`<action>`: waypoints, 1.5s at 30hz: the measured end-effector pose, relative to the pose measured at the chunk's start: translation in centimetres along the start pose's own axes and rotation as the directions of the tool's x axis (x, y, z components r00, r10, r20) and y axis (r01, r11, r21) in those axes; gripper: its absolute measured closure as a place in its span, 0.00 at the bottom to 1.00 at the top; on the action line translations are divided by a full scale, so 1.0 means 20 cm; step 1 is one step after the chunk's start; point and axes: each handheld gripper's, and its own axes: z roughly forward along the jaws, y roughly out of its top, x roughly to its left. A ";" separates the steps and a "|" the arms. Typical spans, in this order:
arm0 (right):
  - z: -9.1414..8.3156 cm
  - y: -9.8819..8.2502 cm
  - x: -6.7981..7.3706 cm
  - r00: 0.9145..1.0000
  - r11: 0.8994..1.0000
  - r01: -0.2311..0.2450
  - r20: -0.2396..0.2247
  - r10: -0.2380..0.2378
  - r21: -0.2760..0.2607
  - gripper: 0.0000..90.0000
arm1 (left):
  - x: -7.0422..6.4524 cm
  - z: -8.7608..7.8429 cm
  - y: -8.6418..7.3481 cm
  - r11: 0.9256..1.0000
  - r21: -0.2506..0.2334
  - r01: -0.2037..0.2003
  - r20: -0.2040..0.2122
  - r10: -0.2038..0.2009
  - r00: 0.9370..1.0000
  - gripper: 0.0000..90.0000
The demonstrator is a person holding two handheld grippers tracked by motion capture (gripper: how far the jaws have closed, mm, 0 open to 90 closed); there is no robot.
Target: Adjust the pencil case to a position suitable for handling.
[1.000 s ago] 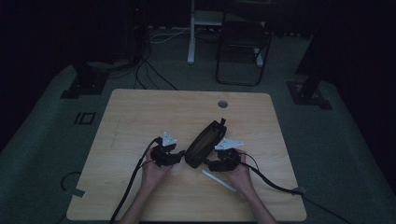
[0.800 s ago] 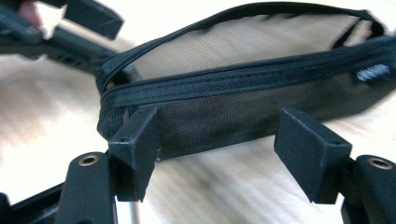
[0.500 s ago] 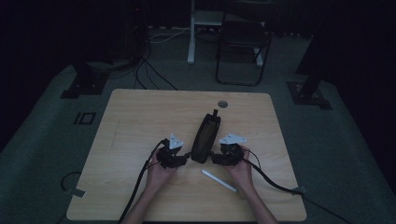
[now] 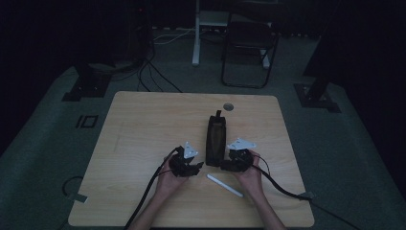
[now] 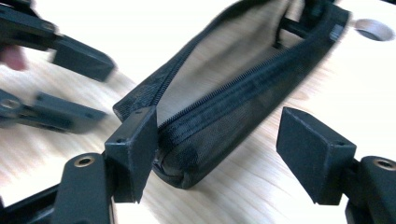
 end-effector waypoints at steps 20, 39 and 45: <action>-0.01 0.04 -0.14 0.991 0.992 -0.119 0.050 0.121 -0.042 0.45 | 0.16 -0.06 -0.08 0.996 0.005 0.084 -0.081 -0.083 0.993 0.54; 0.00 0.01 -0.20 0.991 0.992 -0.117 0.071 0.114 0.036 0.56 | 0.16 -0.06 -0.09 0.996 0.012 0.086 -0.092 -0.084 0.992 0.54; 0.04 0.01 -0.20 0.993 0.992 -0.111 0.040 0.108 0.054 0.67 | 0.18 -0.06 -0.10 0.996 0.013 0.090 -0.098 -0.088 0.991 0.54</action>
